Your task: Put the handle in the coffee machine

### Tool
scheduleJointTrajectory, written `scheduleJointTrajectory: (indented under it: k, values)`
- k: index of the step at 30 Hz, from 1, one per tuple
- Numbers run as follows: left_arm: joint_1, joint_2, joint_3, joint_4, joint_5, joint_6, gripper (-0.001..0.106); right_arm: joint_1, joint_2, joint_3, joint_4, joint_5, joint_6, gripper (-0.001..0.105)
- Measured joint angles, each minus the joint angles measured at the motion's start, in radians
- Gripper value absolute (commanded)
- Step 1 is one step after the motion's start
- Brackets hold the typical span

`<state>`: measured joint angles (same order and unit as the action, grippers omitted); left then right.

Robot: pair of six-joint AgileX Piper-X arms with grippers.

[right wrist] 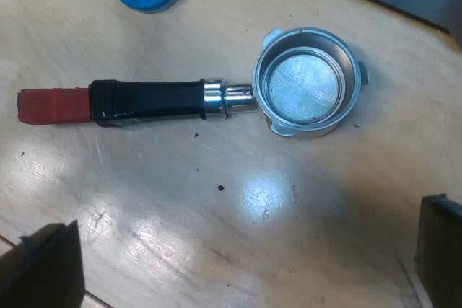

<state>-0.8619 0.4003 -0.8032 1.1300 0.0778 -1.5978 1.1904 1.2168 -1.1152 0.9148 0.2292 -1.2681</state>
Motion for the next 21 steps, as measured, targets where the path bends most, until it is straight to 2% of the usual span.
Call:
scheduleJointTrajectory:
  k: [4,11,13,17,21]
  values:
    - [0.0,0.0,0.014,-0.039,-0.006,0.004,0.067,0.0,0.0,0.0,0.0,0.0,0.0,0.094]
    - [0.004,0.0,0.051,-0.039,-0.006,0.004,0.067,0.0,0.0,0.0,0.0,0.0,0.0,0.094]
    - [0.037,0.0,0.062,-0.051,0.002,0.004,0.067,0.0,0.0,0.0,0.0,0.0,0.0,0.094]
    - [0.103,0.001,0.08,-0.082,0.078,0.008,0.067,0.0,0.0,0.0,0.0,-0.002,0.0,0.094]
    - [0.183,0.001,0.1,-0.091,0.121,0.063,0.067,0.0,0.0,0.0,0.0,-0.003,0.0,0.094]
